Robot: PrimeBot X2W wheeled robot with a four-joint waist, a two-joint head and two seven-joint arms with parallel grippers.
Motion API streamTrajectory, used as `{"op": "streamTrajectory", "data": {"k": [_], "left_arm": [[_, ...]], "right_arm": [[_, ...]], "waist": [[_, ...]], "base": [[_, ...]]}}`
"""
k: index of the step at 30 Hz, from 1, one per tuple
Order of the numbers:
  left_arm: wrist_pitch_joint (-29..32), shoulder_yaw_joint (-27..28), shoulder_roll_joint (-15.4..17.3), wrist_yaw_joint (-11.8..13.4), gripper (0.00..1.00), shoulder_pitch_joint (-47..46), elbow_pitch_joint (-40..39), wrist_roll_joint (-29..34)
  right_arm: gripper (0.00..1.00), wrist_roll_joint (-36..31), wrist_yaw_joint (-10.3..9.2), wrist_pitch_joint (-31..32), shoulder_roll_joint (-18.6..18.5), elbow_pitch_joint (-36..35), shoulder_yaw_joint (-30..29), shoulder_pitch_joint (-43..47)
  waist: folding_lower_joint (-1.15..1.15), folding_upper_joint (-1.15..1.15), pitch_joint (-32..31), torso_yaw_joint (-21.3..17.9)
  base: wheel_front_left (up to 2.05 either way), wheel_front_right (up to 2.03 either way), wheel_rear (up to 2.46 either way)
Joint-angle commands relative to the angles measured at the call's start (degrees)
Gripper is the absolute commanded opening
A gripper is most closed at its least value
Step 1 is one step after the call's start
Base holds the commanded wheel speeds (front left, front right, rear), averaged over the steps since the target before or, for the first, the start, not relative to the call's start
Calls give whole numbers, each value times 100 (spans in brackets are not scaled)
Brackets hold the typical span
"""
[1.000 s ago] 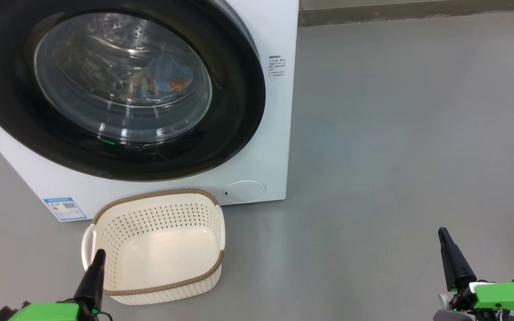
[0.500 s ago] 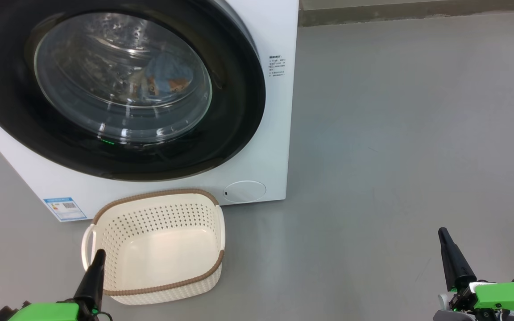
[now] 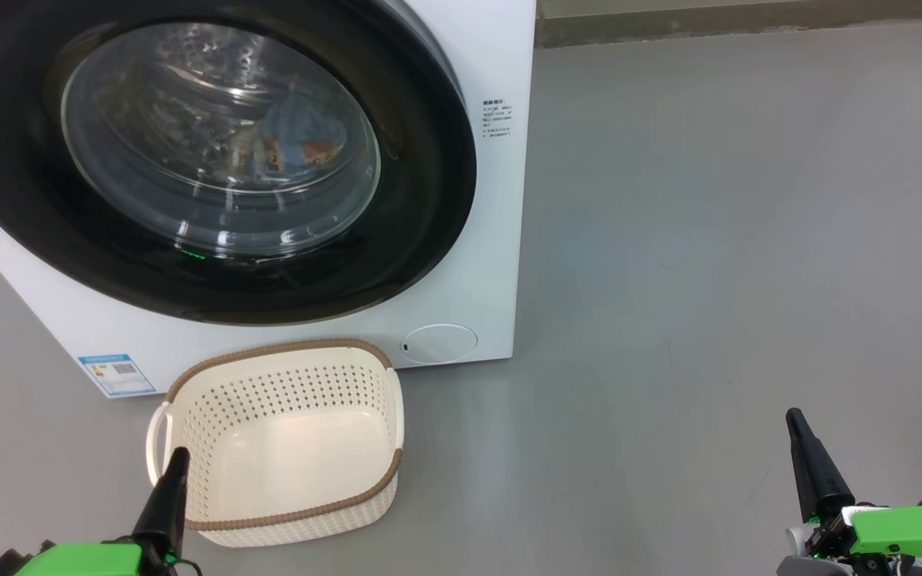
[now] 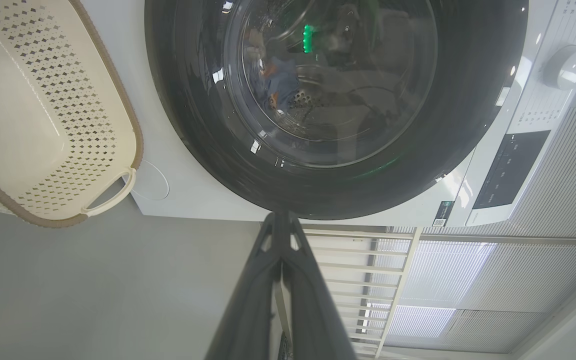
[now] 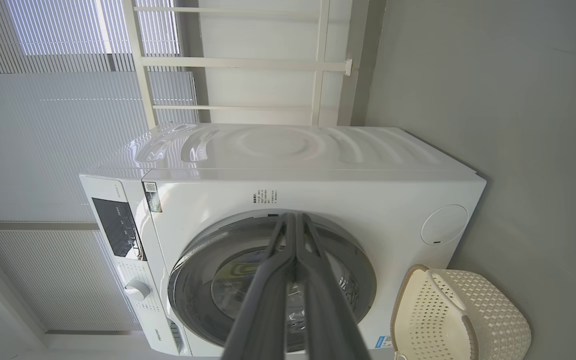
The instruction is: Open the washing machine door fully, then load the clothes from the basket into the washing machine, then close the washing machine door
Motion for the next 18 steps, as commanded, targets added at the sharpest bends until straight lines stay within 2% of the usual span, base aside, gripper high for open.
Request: {"op": "streamTrajectory", "data": {"k": [1,18], "left_arm": [[36,166,110,-41,0,-235,-113,-47],[36,166,110,-41,0,-235,-113,-47]], "right_arm": [[0,22,9,46,-20,-142,129,-235],[0,23,9,45,-20,-142,129,-235]], "waist": [[0,0,0,0],[0,0,0,0]], "base": [[0,0,0],[0,0,0]]}}
